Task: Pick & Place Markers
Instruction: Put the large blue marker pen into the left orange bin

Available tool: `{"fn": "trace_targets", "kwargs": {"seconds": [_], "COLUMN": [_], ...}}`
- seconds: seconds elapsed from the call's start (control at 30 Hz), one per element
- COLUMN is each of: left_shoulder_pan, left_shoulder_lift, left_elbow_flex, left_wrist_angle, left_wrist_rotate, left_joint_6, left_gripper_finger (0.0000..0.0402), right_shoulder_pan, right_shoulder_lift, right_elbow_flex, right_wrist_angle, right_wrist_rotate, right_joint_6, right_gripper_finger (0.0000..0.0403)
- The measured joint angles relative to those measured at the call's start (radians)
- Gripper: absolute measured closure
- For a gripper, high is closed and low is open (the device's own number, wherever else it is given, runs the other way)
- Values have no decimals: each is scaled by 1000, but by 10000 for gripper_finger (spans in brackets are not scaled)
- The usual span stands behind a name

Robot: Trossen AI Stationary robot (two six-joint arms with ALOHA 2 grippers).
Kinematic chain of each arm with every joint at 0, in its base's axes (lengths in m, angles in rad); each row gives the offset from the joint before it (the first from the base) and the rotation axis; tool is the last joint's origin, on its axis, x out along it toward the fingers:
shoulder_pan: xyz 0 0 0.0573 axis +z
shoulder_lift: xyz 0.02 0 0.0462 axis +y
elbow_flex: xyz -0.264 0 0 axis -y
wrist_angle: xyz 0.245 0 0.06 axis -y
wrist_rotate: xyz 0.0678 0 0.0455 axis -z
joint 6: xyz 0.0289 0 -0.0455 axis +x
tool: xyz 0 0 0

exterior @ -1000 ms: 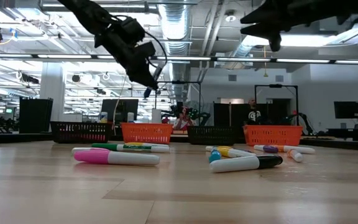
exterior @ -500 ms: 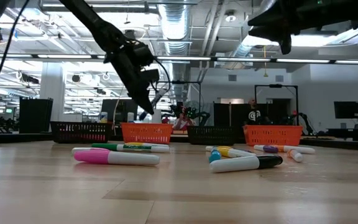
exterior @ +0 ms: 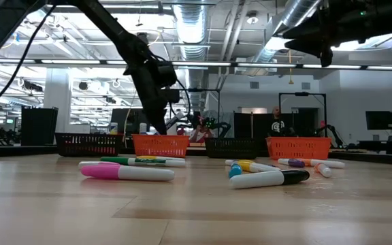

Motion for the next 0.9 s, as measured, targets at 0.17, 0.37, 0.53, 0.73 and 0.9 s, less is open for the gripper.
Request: {"fn": "trace_targets", "kwargs": {"seconds": [0.17, 0.37, 0.53, 0.73, 0.9], "left_shoulder_pan": [0, 0, 3, 10, 11], "left_shoulder_lift": [-2, -3, -3, -3, -2], "left_elbow_flex": [12, 13, 13, 12, 12], "left_wrist_angle": [-28, -42, -49, -68, -71], "left_wrist_rotate": [-27, -31, -31, -34, -34], "left_joint_6": [32, 35, 35, 35, 35], "left_gripper_finger": [339, 339, 326, 328, 317], "right_shoulder_pan": [0, 0, 0, 0, 0], "right_shoulder_lift": [-27, -28, -28, -28, -28], "right_elbow_flex": [-5, -5, -5, -5, -5], "right_wrist_angle": [1, 1, 1, 1, 7], "right_wrist_rotate": [0, -1, -3, -3, -3], "right_joint_6": [4, 1, 1, 1, 0], "right_gripper_finger": [278, 278, 278, 278, 278]}}
